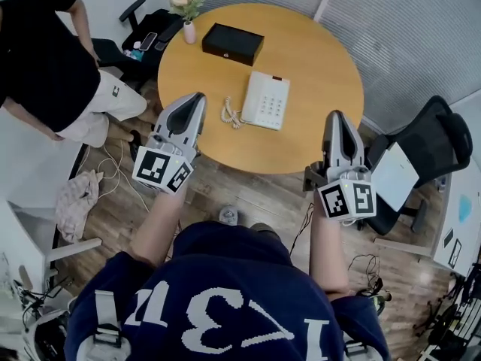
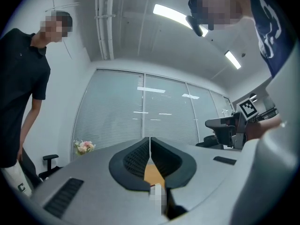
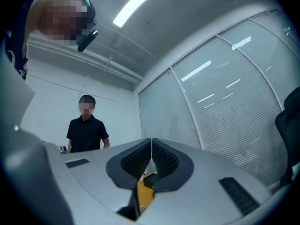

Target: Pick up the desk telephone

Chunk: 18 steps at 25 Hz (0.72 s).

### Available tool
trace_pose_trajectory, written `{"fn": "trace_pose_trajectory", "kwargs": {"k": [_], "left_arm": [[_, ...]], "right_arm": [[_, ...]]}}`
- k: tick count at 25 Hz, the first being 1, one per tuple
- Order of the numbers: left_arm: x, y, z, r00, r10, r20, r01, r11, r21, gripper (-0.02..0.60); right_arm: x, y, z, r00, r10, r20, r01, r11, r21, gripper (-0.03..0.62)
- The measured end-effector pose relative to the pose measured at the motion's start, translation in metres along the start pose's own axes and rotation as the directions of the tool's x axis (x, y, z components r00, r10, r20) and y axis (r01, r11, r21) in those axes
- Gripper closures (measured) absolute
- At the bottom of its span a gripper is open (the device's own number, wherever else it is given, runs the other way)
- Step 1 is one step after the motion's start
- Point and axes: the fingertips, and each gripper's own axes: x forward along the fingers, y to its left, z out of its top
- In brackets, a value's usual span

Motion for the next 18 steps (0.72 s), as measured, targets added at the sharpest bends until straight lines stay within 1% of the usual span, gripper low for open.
{"fn": "trace_pose_trajectory", "kwargs": {"k": [8,14,18], "left_arm": [[0.026,0.01,-0.024,0.999,-0.012,-0.044,0.01,0.999,-0.041,0.56],[0.044,0.02,-0.037,0.998,0.009,-0.059,-0.011,0.999,-0.042,0.56],[0.069,0.032,-0.029,0.998,0.045,-0.033,-0.046,0.999,-0.02,0.56]], "right_arm": [[0.016,-0.02,-0.019,0.998,-0.032,-0.053,0.032,0.999,0.011,0.565],[0.045,-0.035,-0.029,0.998,-0.003,-0.056,0.005,1.0,0.024,0.563],[0.076,-0.055,-0.017,0.999,0.023,-0.028,-0.023,1.0,0.003,0.563]]}}
